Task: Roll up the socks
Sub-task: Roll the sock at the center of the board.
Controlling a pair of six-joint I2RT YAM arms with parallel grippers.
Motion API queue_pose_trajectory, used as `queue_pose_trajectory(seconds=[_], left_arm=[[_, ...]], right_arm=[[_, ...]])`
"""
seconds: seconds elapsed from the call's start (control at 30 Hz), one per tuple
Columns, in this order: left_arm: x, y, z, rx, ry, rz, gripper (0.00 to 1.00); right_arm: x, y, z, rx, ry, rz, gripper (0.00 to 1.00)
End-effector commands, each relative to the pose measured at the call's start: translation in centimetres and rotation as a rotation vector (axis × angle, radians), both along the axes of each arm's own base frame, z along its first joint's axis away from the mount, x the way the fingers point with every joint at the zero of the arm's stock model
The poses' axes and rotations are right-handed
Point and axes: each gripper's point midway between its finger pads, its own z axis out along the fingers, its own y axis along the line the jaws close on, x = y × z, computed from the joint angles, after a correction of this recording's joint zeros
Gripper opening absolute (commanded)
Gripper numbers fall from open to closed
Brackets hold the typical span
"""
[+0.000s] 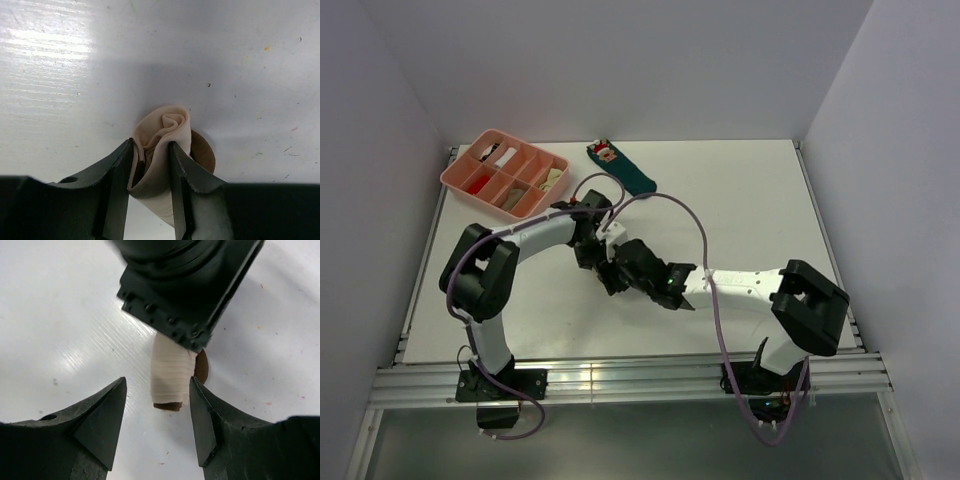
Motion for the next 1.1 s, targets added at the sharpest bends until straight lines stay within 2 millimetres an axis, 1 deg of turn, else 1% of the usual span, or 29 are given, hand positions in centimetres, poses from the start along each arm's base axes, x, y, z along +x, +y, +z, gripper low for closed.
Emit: queue_pose_trajectory(seconds=[0.0, 0.13, 0.17, 0.23, 0.27, 0.3, 0.33, 0.5, 0.57, 0.67, 0.7, 0.73, 0.77, 0.8, 0.83, 0.87, 0.9, 0.93, 0.97, 1.0, 1.03, 1.07], left_arm=[[-1.3, 2.5, -2.0, 0.150, 0.080, -0.056, 0.38], [-0.8, 2.2, -2.0, 0.159, 0.094, -0.074, 0.38], [-0.8, 2.1, -2.0, 0.160, 0.095, -0.078, 0.38], [-0.7, 2.1, -2.1, 0.167, 0.102, -0.083, 0.38], [-0.8, 2.2, -2.2, 0.173, 0.110, -0.086, 0.38], [-0.8, 2.2, -2.3, 0.174, 0.113, -0.090, 0.38], [-0.8, 2.1, -2.3, 0.174, 0.115, -0.091, 0.38], [-1.1, 2.1, -2.4, 0.179, 0.123, -0.096, 0.38], [-1.1, 2.0, -2.3, 0.170, 0.120, -0.097, 0.38], [-1.0, 1.6, -1.9, 0.150, 0.102, -0.098, 0.40], [-1.0, 1.5, -1.4, 0.141, 0.087, -0.098, 0.42], [-0.7, 1.3, -1.0, 0.128, 0.066, -0.095, 0.44], [-0.5, 1.2, -0.6, 0.119, 0.048, -0.089, 0.50], [-0.2, 1.0, 0.3, 0.103, 0.022, -0.087, 0.53], [0.2, 0.8, 0.9, 0.090, -0.003, -0.085, 0.56], [0.5, 0.6, 1.5, 0.077, -0.024, -0.075, 0.62], [1.1, 0.3, 3.0, 0.051, -0.066, -0.068, 0.65], [1.3, 0.1, 3.7, 0.035, -0.089, -0.064, 0.68], [1.9, -0.3, 4.7, 0.008, -0.121, -0.054, 0.73], [2.5, -0.3, 6.6, -0.020, -0.172, -0.040, 0.75], [2.9, -0.3, 7.7, -0.036, -0.203, -0.027, 0.77], [3.8, -0.2, 8.9, -0.064, -0.248, 0.005, 0.79]], right_arm=[[1.4, -0.8, 0.1, -0.146, -0.153, -0.070, 0.61], [0.7, 0.2, -1.1, -0.198, -0.191, -0.057, 0.61], [0.6, 0.3, -1.9, -0.227, -0.196, -0.049, 0.61], [0.4, 0.9, -2.3, -0.241, -0.208, -0.036, 0.61], [0.4, 1.0, -2.9, -0.257, -0.207, -0.037, 0.61], [0.3, 1.4, -3.1, -0.260, -0.210, -0.034, 0.61], [0.4, 1.3, -3.9, -0.300, -0.223, -0.022, 0.61], [0.2, 1.8, -5.0, -0.333, -0.245, -0.024, 0.59], [0.3, 1.8, -5.7, -0.351, -0.246, -0.034, 0.53], [0.1, 1.5, -7.1, -0.378, -0.229, -0.038, 0.39], [0.0, 1.5, -7.1, -0.367, -0.227, -0.039, 0.33], [-0.4, 1.3, -7.4, -0.354, -0.208, -0.019, 0.19], [-0.5, 1.3, -7.4, -0.334, -0.186, -0.020, 0.14], [-0.8, 1.2, -7.7, -0.324, -0.155, -0.020, 0.05], [-1.2, 1.3, -8.1, -0.316, -0.126, 0.000, 0.01], [-1.0, 1.0, -8.3, -0.310, -0.108, -0.006, 0.00], [-1.1, 1.0, -8.5, -0.290, -0.086, -0.011, 0.00], [-1.4, 0.7, -8.7, -0.282, -0.066, -0.006, 0.00], [-1.8, 0.9, -8.9, -0.260, -0.032, 0.017, 0.00], [-1.4, 0.7, -8.6, -0.229, -0.011, -0.002, 0.00], [-1.6, 0.3, -8.9, -0.219, 0.014, 0.000, 0.00], [-2.0, 0.4, -9.0, -0.195, 0.048, 0.021, 0.00]])
